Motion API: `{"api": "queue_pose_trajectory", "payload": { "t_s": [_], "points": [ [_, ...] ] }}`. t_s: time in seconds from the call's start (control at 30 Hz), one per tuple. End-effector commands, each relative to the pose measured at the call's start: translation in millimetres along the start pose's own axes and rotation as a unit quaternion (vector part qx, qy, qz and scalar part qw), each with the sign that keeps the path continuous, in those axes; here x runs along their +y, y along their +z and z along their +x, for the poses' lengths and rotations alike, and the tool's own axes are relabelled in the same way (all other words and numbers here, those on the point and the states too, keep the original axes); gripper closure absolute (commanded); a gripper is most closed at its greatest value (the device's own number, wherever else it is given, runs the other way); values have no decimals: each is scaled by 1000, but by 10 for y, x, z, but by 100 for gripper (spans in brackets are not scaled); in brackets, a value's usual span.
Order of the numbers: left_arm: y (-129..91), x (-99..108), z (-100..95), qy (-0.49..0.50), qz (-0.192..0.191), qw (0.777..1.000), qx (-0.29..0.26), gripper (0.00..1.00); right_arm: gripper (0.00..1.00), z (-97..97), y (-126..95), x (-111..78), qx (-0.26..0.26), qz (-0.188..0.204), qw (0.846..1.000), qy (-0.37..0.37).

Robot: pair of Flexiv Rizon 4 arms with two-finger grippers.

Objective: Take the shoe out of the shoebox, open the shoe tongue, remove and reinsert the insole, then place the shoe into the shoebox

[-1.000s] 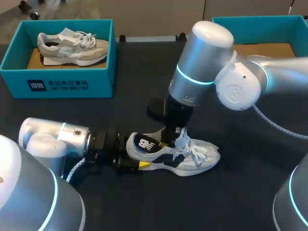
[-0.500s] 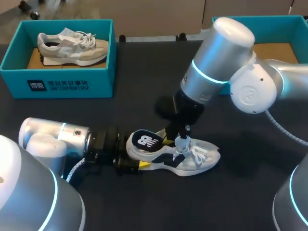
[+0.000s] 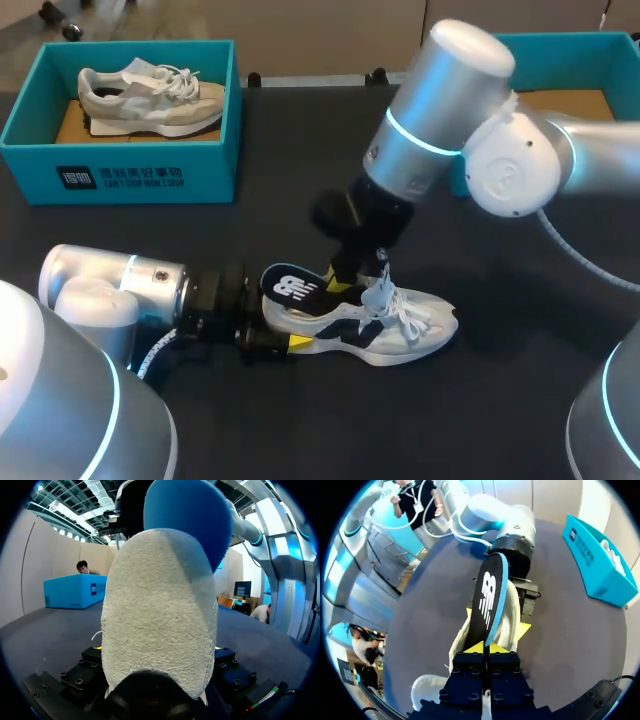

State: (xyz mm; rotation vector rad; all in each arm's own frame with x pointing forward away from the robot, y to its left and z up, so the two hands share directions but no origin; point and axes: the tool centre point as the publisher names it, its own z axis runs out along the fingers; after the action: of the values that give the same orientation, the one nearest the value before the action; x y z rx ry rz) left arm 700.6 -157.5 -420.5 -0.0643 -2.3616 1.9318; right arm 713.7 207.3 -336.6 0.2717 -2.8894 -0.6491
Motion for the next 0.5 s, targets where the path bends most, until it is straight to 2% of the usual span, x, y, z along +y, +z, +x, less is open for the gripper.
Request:
{"api": "queue_pose_trajectory", "payload": {
  "t_s": [0.03,0.13,0.23,0.33,0.5],
  "points": [
    [12,62,-25,0,0,1000,0,100,100,-98,57,89,14,4,1000,-6],
    [12,62,-25,0,0,1000,0,100,100,-96,46,113,13,3,1000,-11],
    [12,62,-25,0,0,1000,0,100,78,-75,17,129,10,7,1000,-14],
    [12,62,-25,0,0,1000,0,100,63,-60,-3,109,9,9,1000,-12],
    [12,62,-25,0,0,1000,0,100,51,-61,-21,43,11,-4,1000,-5]
  ]
}}
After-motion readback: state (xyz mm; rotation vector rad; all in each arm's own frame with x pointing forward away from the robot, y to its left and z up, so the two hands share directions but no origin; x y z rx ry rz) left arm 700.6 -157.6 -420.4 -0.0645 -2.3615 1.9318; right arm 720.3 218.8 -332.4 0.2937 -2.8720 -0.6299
